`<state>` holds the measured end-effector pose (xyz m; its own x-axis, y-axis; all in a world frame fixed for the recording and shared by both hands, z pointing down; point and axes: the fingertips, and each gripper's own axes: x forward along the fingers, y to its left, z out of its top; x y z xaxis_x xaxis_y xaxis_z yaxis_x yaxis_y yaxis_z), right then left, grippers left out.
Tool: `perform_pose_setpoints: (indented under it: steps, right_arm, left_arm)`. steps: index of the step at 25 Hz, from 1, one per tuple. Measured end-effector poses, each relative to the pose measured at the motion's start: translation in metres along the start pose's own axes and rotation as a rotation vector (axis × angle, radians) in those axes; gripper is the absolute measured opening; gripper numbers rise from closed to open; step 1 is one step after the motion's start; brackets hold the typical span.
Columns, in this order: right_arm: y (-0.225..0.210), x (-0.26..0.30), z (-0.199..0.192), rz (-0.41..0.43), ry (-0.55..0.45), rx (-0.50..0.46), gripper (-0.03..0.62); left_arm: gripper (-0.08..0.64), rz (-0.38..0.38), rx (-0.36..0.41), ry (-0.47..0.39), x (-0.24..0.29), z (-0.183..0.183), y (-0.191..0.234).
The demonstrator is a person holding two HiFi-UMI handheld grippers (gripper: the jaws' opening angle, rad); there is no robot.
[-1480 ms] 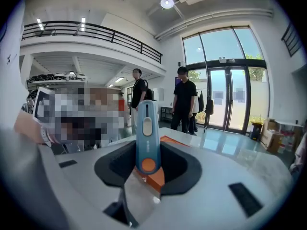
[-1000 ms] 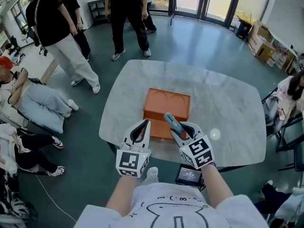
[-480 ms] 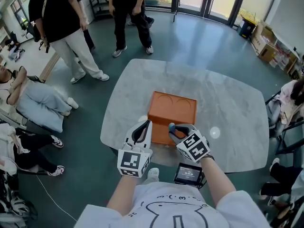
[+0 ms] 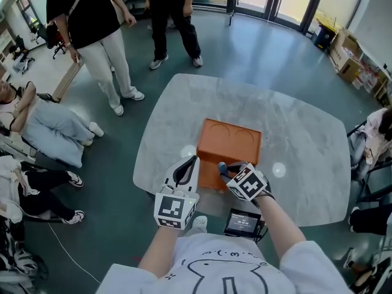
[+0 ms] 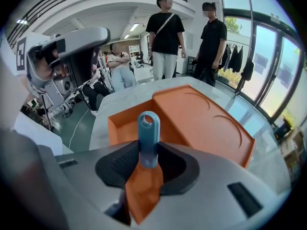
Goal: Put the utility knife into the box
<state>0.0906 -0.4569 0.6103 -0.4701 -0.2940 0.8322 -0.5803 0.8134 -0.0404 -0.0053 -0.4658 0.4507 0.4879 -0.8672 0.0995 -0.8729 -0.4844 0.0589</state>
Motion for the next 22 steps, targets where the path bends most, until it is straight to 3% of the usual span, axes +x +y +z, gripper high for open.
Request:
perform_pose_setpoints:
  steps: [15,22]
  right_arm:
    - [0.003,0.052,-0.002,0.036,0.135,0.001,0.123]
    - [0.000,0.057,-0.002,0.035,0.100,0.069,0.118]
  left_arm:
    - [0.015,0.006,-0.009,0.018,-0.007,-0.008,0.030]
    - [0.015,-0.022,-0.001,0.025,-0.006,-0.009,0.023]
